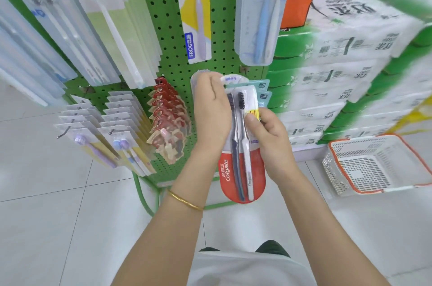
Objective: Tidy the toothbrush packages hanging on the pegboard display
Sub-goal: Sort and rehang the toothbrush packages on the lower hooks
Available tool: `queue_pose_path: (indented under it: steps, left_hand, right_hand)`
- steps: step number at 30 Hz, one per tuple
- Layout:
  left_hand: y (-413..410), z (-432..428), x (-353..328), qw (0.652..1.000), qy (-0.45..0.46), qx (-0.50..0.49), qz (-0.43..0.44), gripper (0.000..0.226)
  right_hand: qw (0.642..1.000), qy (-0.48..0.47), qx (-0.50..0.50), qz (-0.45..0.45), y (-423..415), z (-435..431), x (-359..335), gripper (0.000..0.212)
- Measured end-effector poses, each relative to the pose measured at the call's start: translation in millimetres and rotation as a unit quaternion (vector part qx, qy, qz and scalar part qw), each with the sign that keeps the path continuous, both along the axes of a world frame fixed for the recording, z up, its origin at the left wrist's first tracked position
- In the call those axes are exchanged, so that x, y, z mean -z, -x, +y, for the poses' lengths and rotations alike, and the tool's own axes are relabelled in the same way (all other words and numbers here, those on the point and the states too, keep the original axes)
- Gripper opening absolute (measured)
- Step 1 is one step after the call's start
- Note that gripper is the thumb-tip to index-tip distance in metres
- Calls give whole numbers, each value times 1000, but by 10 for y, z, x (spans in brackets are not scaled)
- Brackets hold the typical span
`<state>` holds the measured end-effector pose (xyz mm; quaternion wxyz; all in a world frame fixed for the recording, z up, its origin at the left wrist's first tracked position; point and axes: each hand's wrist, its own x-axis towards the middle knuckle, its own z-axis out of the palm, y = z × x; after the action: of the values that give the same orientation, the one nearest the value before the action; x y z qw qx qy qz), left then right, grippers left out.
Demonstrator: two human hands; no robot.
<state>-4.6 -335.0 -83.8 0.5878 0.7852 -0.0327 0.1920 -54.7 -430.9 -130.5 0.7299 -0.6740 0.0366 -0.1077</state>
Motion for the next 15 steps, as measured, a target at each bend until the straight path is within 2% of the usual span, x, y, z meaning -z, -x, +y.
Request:
queue_pose_path:
  steps: [3,6,8,11,15]
  left_hand:
    - [89,-264,74,999,1,11,-33,19]
    - [164,-439,198,995,-85,46,-32,41]
    - [246,-525,283,986,-135,90,-29,55]
    - [410,-625,432,960,-223,169,-24,66]
    - [496,-679,590,914,-292,280,9,69]
  right_hand:
    - [996,-70,45,11,73,-96,26,19]
    - [989,-123,77,23,125,-216,35,8]
    - [979,-174,103,31,143,-318,30,13]
    - [958,-244,147,41,143,-520,51,17]
    - [929,-311,195,54,156,-755,105,15]
